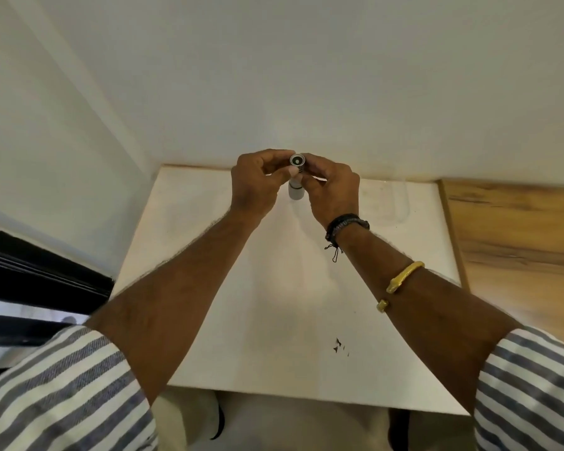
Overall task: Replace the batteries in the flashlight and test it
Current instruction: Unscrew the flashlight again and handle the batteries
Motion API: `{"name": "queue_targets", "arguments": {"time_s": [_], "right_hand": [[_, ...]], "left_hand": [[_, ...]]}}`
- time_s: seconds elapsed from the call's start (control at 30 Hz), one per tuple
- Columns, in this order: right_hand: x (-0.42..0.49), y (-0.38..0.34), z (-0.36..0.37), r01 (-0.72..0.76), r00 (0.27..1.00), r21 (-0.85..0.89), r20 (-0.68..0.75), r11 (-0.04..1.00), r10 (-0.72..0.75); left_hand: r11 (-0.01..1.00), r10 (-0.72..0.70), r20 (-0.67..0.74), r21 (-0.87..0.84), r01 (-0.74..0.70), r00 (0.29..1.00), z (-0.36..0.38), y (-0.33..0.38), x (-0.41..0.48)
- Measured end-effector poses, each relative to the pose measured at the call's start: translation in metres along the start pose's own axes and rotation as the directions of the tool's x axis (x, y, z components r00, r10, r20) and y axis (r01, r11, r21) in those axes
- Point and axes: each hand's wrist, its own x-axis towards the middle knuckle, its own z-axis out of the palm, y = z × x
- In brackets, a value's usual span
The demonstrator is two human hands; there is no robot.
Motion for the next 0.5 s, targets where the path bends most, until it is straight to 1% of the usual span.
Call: {"name": "queue_targets", "arguments": {"time_s": [0.2, 0.5], "right_hand": [[0.017, 0.01, 0.005, -0.032, 0.999, -0.041, -0.007, 0.999, 0.032], [0.018, 0.018, 0.01, -0.054, 0.998, -0.03, -0.042, 0.998, 0.053]], "left_hand": [[1.0, -0.024, 0.003, -0.001, 0.024, 1.0, 0.008, -0.01, 0.02], [0.998, -0.055, 0.026, -0.025, 0.056, 0.998, 0.014, -0.019, 0.023]]}}
